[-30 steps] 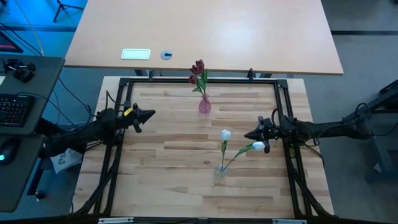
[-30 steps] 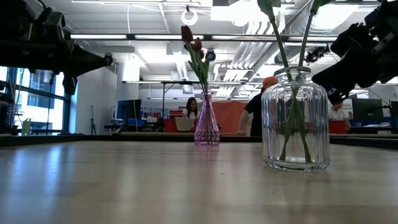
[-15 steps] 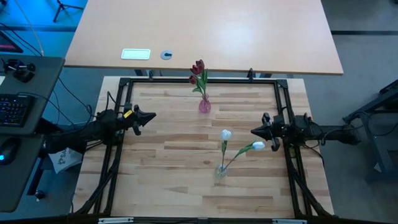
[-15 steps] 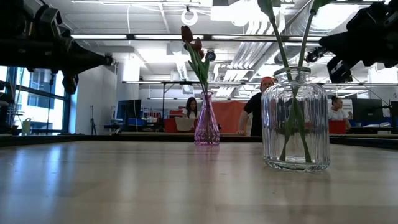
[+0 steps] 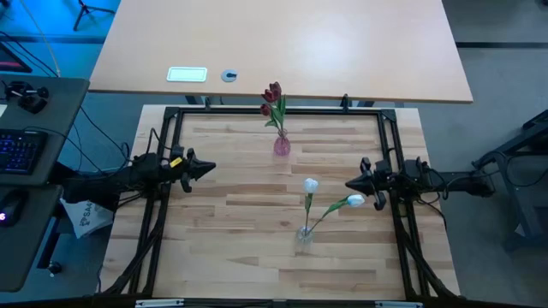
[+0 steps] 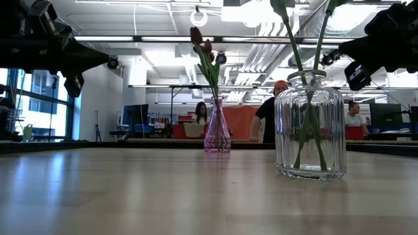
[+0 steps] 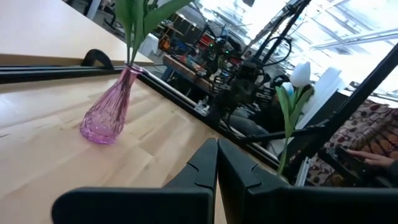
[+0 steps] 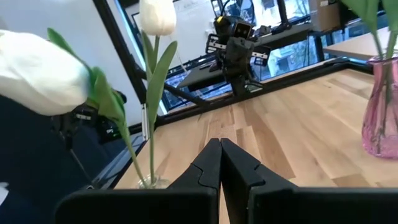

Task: Sort flowers into vase by color
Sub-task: Return to Home Position

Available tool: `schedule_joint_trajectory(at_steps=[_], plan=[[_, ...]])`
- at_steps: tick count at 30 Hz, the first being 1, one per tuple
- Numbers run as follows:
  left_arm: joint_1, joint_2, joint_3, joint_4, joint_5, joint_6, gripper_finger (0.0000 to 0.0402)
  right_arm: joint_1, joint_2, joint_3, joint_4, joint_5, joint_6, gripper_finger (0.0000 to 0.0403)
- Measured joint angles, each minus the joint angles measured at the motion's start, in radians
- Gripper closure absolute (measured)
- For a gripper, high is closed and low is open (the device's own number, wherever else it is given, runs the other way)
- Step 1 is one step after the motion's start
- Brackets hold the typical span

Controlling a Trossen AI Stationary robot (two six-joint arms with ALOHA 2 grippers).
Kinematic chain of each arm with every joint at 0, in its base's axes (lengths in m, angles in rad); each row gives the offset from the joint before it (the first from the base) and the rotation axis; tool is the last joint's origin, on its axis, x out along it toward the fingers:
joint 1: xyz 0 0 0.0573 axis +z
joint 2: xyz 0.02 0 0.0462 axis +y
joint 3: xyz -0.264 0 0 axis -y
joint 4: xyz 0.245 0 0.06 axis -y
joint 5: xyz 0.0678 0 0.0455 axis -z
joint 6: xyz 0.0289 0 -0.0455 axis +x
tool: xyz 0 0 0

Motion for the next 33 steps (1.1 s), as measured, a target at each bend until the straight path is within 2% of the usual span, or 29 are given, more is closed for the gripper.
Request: schedule_joint_trajectory(at_steps=[27, 29, 33], plan=[[-0.005, 0.000, -0.001, 0.001, 0.000, 0.004, 0.0401, 0.026, 0.013, 0.000, -0.003, 0.000, 0.000, 0.0402], [-0.006, 0.000, -0.001, 0.000, 0.006, 0.092, 0.0401, 0.026, 0.013, 0.000, -0.003, 0.000, 0.000, 0.0402], [-0.066, 0.000, -0.001, -0.009, 0.049, 0.373, 0.0401, 0.026, 0.013, 0.000, -0.003, 0.000, 0.000, 0.0402]])
